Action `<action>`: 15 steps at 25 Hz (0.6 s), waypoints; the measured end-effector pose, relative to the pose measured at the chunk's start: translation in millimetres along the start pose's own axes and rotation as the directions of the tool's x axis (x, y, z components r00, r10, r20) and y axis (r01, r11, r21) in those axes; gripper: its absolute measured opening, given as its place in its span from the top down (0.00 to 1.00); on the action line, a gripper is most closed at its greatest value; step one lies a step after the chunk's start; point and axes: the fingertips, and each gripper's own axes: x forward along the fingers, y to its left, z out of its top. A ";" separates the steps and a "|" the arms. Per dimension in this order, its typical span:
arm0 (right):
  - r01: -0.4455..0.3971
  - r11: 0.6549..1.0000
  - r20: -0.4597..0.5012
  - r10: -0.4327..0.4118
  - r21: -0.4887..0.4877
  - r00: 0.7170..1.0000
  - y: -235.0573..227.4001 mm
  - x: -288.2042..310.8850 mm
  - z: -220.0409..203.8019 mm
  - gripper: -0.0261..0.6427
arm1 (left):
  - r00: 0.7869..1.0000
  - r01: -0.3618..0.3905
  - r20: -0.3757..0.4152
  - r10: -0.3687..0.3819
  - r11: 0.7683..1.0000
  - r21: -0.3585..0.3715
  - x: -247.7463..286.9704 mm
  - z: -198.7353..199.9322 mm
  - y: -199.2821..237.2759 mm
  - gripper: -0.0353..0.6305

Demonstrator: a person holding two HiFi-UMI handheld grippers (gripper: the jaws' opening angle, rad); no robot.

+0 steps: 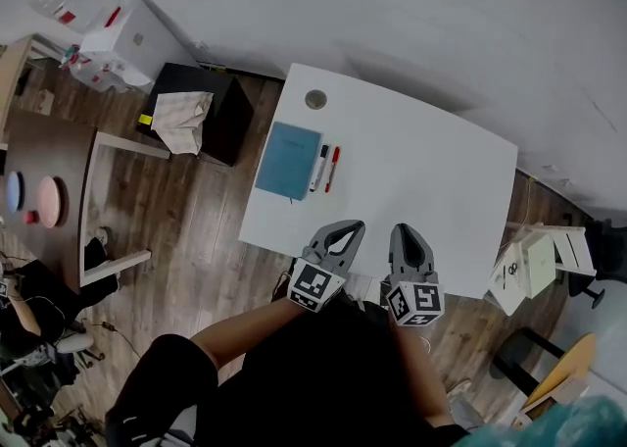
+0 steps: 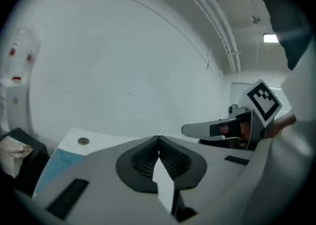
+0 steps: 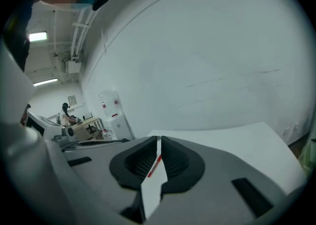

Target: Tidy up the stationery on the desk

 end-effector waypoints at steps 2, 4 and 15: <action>-0.029 0.998 0.060 0.032 -0.053 0.998 11.0 -19.8 19.7 0.89 | 0.997 -0.055 0.049 0.053 0.997 0.051 -9.1 18.9 -12.1 0.93; -0.058 0.994 0.106 0.068 -0.092 0.992 21.9 -47.0 34.5 0.89 | 0.993 -0.089 0.090 0.082 0.993 0.082 -19.1 35.0 -34.9 0.93; -0.073 0.986 0.207 0.103 -0.147 0.973 7.5 -226.2 -5.8 0.90 | 0.970 -0.198 0.173 0.171 0.968 0.154 -78.7 18.9 -217.7 0.93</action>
